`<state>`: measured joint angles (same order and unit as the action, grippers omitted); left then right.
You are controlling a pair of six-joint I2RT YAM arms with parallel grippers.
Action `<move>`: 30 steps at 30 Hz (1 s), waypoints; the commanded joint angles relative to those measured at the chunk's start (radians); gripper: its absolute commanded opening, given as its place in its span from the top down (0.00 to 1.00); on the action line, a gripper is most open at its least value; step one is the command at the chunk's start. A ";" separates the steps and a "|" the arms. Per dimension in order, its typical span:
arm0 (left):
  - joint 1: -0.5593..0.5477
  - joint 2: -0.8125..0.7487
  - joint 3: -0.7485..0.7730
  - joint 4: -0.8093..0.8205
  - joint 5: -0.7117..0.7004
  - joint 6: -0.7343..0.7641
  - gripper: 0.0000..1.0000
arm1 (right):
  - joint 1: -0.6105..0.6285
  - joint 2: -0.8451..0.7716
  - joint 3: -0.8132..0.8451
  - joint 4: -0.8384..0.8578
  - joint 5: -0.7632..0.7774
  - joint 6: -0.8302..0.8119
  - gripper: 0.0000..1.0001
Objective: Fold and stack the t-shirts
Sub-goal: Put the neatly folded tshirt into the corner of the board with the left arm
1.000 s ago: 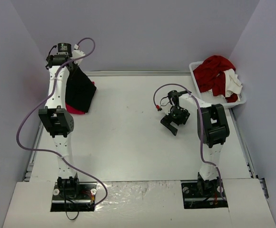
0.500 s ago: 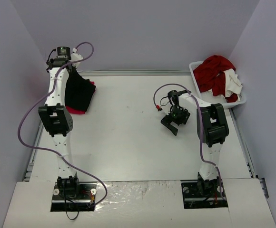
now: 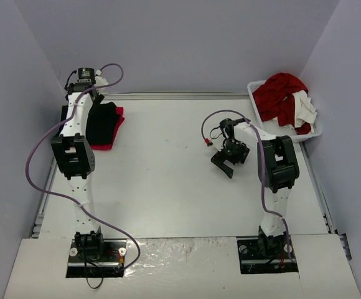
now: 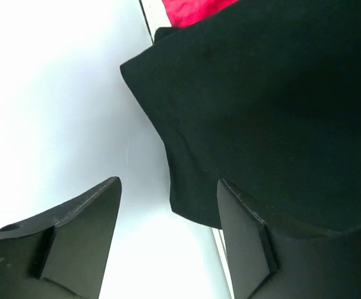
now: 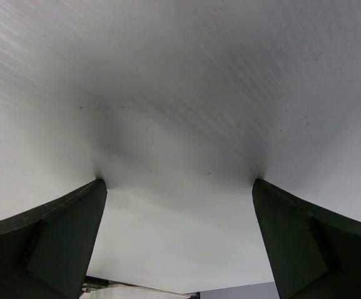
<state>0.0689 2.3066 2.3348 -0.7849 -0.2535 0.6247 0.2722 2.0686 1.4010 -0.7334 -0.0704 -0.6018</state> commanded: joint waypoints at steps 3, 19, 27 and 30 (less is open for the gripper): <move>0.008 -0.111 0.011 0.019 -0.072 0.007 0.36 | -0.037 0.190 -0.120 0.017 -0.075 0.000 0.00; 0.006 -0.777 -0.627 0.126 0.327 -0.422 0.24 | -0.042 -0.155 0.032 -0.011 -0.236 0.056 0.00; -0.023 -1.022 -0.957 0.233 0.324 -0.451 0.17 | -0.045 -0.451 0.278 0.003 -0.138 0.184 0.00; -0.037 -1.059 -1.006 0.249 0.330 -0.477 0.14 | -0.048 -0.534 0.302 0.025 -0.146 0.215 0.00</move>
<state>0.0418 1.2995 1.3476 -0.6010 0.0605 0.1997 0.2237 1.6184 1.6718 -0.6754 -0.2142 -0.4438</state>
